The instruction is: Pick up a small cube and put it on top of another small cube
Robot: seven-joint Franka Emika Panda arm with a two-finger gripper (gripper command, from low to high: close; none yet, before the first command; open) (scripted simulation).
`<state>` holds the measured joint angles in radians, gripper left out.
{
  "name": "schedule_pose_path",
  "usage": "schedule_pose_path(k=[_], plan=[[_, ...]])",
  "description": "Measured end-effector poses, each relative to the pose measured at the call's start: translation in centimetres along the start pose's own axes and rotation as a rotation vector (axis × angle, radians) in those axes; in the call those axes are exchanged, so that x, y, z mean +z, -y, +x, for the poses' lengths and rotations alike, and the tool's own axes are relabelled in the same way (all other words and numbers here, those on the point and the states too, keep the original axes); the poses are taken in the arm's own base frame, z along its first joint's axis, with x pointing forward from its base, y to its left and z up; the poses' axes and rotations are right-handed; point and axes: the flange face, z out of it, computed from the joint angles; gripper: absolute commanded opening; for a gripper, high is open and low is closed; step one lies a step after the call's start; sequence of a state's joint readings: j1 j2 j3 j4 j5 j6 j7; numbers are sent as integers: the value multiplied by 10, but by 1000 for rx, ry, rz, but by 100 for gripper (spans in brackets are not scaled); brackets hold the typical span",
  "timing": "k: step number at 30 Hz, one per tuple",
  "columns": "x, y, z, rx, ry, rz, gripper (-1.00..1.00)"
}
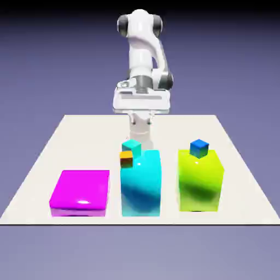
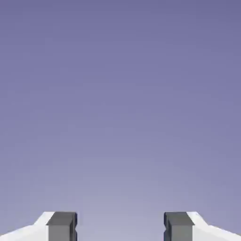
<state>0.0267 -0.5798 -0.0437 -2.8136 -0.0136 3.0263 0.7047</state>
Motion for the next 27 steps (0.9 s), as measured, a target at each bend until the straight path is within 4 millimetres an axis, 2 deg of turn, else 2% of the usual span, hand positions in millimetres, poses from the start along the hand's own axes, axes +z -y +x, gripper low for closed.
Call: schedule_pose_path(k=[7, 14, 20, 27], plan=[[-7, -53, 27, -98, 36, -9, 0], [-5, -109, 39, -194, 99, 4, 0], [3, -155, 37, -275, 168, 40, 0], [20, -206, 21, -372, 260, 112, 0]])
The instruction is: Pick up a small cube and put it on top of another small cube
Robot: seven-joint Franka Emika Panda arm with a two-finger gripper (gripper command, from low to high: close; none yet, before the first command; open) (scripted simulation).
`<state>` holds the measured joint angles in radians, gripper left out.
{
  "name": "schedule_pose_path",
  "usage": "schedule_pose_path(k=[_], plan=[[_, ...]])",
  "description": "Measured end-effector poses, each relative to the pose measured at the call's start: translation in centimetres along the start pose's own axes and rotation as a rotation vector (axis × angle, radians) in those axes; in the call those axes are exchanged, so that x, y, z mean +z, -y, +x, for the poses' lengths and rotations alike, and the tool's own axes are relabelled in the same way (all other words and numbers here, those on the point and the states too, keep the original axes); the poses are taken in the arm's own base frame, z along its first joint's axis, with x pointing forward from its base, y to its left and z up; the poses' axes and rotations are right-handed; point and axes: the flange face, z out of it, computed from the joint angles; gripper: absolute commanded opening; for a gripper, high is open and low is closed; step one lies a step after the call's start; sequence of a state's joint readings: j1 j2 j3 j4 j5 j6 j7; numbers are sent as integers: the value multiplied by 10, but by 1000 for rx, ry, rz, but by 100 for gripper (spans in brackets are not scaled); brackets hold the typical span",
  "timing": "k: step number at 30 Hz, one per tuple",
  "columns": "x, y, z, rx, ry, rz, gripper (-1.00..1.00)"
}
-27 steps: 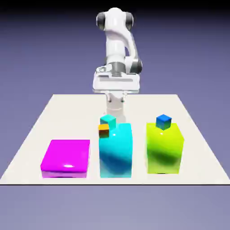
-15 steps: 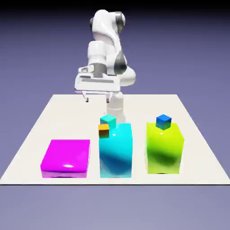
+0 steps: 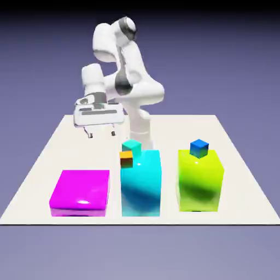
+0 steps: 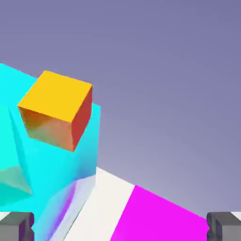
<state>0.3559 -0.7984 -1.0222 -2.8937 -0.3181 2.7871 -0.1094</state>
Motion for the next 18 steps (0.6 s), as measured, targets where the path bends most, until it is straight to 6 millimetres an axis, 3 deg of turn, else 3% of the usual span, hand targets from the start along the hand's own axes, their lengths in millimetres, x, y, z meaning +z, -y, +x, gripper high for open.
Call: schedule_pose_path(k=[9, 18], plan=[[38, -38, -52, -140, 102, 150, 0], [84, -51, -117, -288, 181, 355, 0]])
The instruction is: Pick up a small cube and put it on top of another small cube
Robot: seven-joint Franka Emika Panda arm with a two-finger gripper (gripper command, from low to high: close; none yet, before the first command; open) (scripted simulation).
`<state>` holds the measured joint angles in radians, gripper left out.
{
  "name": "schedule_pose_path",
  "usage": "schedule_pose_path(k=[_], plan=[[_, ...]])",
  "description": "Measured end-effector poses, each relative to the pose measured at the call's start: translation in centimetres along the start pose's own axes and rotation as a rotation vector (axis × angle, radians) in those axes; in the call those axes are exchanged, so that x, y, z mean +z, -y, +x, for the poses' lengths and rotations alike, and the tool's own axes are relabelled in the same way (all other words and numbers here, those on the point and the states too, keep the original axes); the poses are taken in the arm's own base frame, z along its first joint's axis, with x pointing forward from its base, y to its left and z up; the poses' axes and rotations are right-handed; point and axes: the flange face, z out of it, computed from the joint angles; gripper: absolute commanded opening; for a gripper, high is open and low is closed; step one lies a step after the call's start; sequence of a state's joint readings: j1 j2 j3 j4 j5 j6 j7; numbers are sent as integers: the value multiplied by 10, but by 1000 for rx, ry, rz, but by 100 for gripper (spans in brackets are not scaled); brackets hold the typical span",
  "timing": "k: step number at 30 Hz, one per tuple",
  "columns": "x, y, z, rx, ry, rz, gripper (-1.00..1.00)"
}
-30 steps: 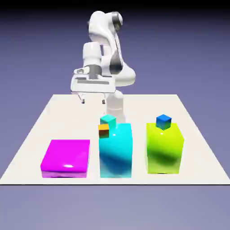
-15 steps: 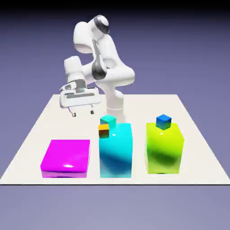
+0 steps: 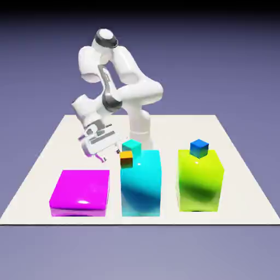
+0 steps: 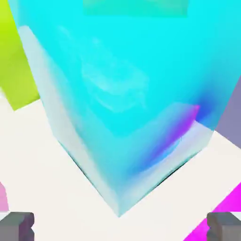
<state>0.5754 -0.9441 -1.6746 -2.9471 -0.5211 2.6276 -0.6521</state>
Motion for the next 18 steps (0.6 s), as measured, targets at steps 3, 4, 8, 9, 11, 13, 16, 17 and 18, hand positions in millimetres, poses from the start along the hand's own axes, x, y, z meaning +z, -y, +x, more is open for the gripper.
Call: schedule_pose_path(k=[3, 4, 8, 9, 11, 13, 16, 17, 18], plan=[[20, 2, -20, -54, 16, 77, 0], [27, 3, -27, -72, 20, 103, 0], [55, 11, -53, -146, 30, 213, 0], [61, 14, -60, -165, 31, 242, 0], [75, 21, -73, -202, 31, 299, 0], [88, 29, -86, -239, 27, 358, 0], [95, 29, -87, -240, 25, 359, 0], [101, 30, -87, -241, 24, 359, 0], [108, 30, -88, -241, 22, 358, 0]])
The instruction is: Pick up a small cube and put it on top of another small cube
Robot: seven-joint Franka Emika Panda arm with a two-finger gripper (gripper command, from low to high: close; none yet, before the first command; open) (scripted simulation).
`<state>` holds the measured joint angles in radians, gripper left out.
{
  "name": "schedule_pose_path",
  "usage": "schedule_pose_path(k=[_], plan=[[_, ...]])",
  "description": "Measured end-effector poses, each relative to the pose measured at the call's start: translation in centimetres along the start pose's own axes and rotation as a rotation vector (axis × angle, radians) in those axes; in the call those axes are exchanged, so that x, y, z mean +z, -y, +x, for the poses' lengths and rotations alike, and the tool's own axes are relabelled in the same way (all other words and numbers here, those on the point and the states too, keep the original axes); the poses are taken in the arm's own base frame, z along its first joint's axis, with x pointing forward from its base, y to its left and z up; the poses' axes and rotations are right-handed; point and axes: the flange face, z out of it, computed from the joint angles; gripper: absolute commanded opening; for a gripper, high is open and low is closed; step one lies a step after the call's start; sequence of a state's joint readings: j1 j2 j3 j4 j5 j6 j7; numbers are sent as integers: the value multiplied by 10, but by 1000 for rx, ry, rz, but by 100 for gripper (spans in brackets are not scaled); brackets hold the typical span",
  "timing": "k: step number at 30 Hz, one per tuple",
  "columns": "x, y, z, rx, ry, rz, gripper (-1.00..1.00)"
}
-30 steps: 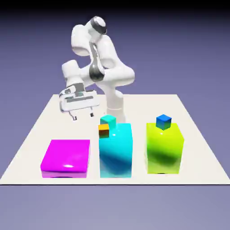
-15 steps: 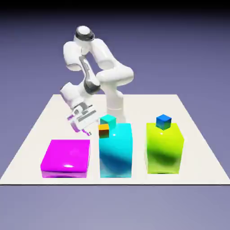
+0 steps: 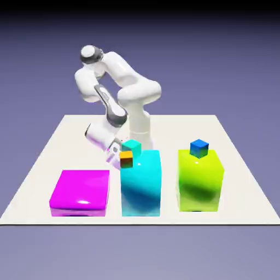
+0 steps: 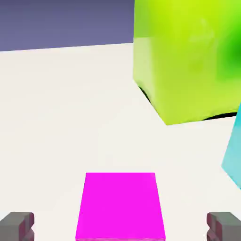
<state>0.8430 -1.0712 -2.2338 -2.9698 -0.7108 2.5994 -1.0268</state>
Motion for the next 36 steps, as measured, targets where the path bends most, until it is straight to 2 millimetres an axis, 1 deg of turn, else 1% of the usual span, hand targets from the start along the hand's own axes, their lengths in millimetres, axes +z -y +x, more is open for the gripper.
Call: schedule_pose_path(k=[6, 7, 9, 13, 18, 21, 25, 29, 33, 36], plan=[[39, -6, -10, 2, 3, 1, 0], [42, -6, -11, 2, 4, 1, -100], [42, -6, -11, 2, 5, 2, -100], [16, -3, -3, 0, 0, 1, -100], [-16, 5, 1, 2, 4, 2, -100], [-38, -6, 13, 27, 20, -17, -100], [-70, -20, 38, 59, 33, -44, -100], [-100, -26, 70, 82, 33, -67, -100], [-128, -24, 109, 94, 23, -82, -100], [-147, -18, 141, 95, 11, -87, -100]])
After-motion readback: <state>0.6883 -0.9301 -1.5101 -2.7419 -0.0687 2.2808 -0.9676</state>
